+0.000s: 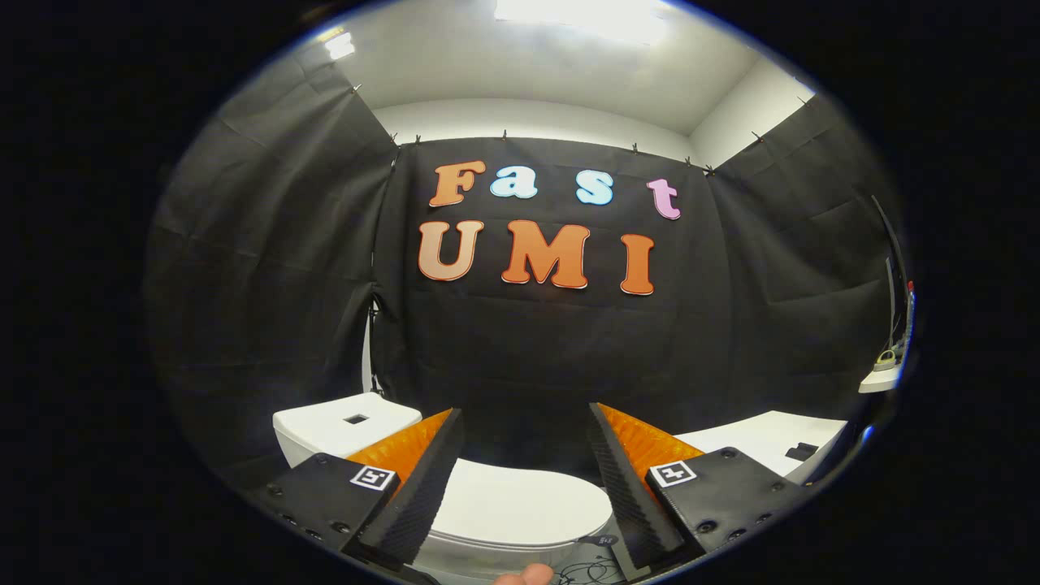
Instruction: Open the toilet lid.
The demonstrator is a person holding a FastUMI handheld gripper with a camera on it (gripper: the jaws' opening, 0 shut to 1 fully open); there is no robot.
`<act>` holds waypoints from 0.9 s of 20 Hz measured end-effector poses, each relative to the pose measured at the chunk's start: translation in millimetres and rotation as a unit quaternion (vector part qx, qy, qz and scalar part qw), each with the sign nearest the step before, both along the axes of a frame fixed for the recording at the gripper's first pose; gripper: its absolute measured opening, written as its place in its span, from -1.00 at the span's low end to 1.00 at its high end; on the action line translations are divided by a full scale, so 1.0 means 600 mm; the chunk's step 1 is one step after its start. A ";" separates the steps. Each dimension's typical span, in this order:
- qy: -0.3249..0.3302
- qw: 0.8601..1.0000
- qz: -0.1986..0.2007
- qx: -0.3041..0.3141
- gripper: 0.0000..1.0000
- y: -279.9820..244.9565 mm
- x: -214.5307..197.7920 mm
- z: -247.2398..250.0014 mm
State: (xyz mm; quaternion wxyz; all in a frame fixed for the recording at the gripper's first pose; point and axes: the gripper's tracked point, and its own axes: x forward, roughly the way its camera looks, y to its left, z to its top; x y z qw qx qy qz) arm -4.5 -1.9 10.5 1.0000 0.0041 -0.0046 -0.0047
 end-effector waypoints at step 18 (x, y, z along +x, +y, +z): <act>0.027 0.998 -0.034 0.051 0.96 -0.038 0.037 -0.080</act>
